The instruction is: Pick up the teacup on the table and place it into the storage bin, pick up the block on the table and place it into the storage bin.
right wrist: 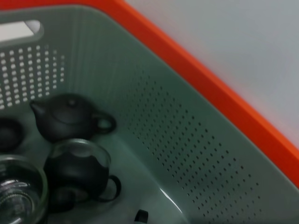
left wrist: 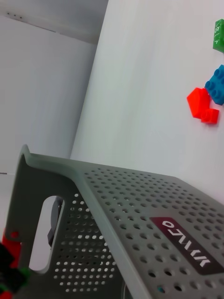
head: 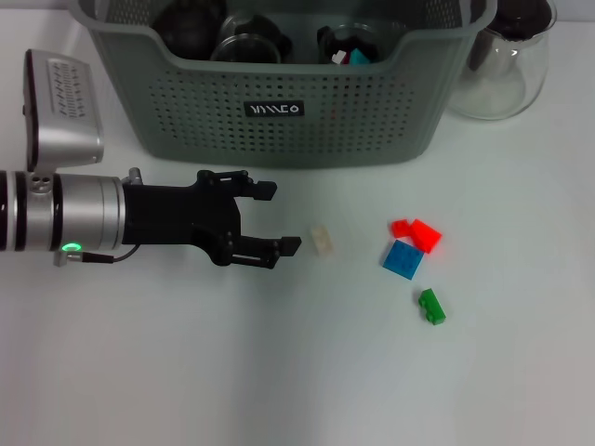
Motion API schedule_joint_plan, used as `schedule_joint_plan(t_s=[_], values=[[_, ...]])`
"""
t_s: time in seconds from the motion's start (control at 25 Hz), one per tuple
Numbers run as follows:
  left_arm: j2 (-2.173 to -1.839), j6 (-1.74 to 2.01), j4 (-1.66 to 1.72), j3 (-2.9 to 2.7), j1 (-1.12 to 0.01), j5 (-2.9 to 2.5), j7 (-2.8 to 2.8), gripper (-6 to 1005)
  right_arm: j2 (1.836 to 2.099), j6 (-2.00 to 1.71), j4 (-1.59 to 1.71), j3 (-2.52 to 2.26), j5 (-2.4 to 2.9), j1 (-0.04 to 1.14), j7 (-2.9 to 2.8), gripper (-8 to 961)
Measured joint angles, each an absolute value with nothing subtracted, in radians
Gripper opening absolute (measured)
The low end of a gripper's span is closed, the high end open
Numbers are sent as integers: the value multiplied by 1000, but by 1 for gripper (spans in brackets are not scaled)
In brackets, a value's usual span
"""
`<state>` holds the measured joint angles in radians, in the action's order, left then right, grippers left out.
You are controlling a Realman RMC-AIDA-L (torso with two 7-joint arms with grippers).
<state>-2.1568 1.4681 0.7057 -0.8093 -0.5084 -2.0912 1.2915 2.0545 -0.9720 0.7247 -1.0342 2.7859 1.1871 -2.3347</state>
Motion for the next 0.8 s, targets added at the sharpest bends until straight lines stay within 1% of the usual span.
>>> schedule_joint_plan(t_s=[0.24, 0.44, 0.8], values=[[-2156, 1468, 706, -807, -509, -2094, 1291, 861, 2087, -921, 703, -1096, 2798, 1186, -2335, 491], [-2155, 1468, 706, -807, -509, -2096, 1292, 861, 2095, -918, 712, -1115, 2798, 1185, -2352, 496], [-2155, 1469, 702, -803, -502, -2094, 1292, 861, 2095, -928, 767, -1115, 2788, 1172, -2377, 666]])
